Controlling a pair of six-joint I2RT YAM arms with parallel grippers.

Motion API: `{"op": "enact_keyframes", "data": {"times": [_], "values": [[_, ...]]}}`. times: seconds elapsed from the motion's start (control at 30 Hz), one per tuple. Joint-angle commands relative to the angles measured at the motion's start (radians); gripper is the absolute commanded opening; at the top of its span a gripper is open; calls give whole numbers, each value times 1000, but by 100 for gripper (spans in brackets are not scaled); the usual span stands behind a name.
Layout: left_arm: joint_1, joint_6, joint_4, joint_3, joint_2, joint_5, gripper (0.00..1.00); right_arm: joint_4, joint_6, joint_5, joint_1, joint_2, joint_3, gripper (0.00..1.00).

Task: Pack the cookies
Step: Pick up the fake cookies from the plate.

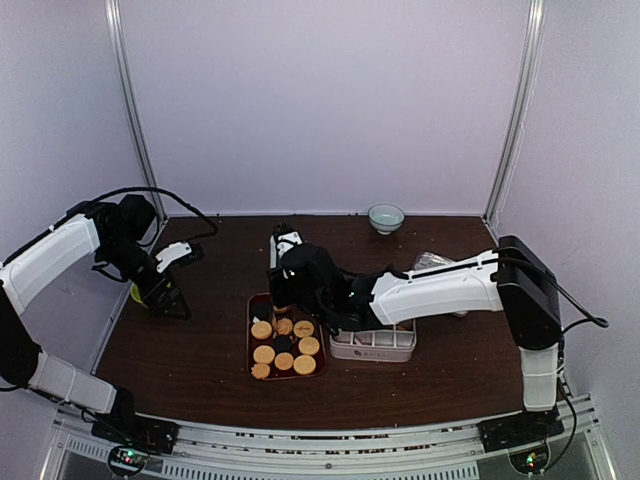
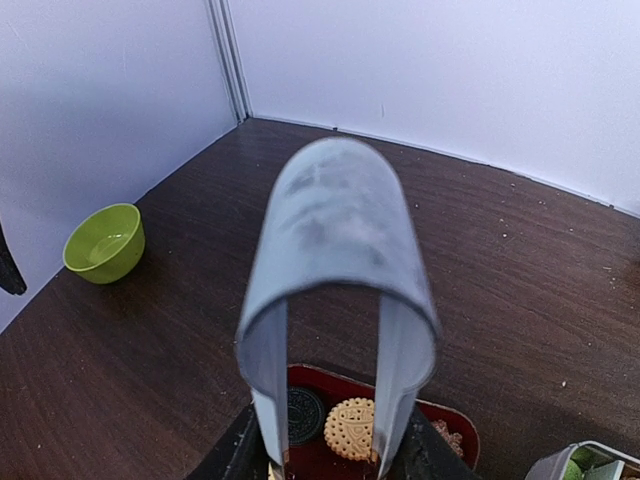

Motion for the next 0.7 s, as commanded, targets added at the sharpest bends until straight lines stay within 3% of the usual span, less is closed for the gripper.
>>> {"op": "enact_keyframes", "data": {"times": [0.0, 0.27, 0.5, 0.67], "values": [[9, 16, -9, -12, -18, 16, 98, 31, 33, 6, 4, 6, -9, 42], [9, 16, -8, -12, -14, 21, 98, 21, 32, 30, 3, -25, -76, 41], [7, 17, -8, -14, -12, 27, 98, -2, 14, 60, 3, -79, -108, 24], [8, 15, -8, -14, -13, 26, 98, -7, -13, 54, 2, -110, -81, 19]]}}
